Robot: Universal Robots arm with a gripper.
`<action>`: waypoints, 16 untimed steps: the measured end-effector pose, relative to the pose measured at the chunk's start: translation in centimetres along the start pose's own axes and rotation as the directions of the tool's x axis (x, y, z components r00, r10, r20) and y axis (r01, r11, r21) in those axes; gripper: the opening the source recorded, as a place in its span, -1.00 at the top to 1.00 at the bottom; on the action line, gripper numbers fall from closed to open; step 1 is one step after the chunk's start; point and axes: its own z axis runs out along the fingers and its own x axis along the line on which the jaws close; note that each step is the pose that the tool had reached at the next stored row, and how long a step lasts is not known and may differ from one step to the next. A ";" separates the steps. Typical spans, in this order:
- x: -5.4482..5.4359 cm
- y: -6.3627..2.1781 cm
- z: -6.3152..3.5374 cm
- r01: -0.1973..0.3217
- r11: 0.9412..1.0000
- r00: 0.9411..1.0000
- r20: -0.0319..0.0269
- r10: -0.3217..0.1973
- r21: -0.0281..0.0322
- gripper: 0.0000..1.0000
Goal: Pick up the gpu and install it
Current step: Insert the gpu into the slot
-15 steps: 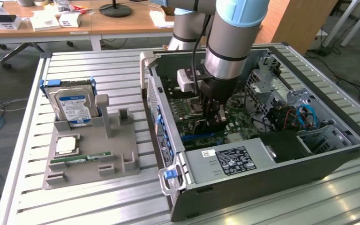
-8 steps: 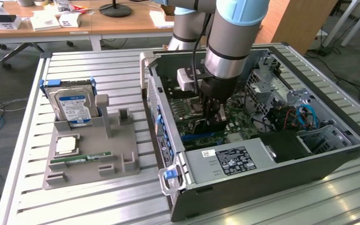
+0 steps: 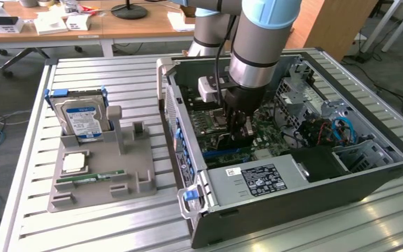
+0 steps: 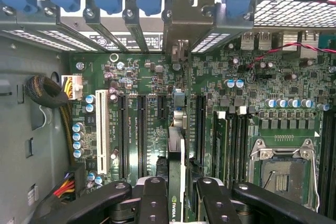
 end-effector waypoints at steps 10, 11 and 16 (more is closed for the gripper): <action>0.0 0.01 0.08 0.002 1.000 1.000 0.002 -0.002 0.000 0.48; 0.0 0.01 0.09 0.002 1.000 1.000 0.002 -0.002 0.000 0.48; 0.0 0.01 0.15 0.002 1.000 1.000 0.002 -0.002 0.000 0.48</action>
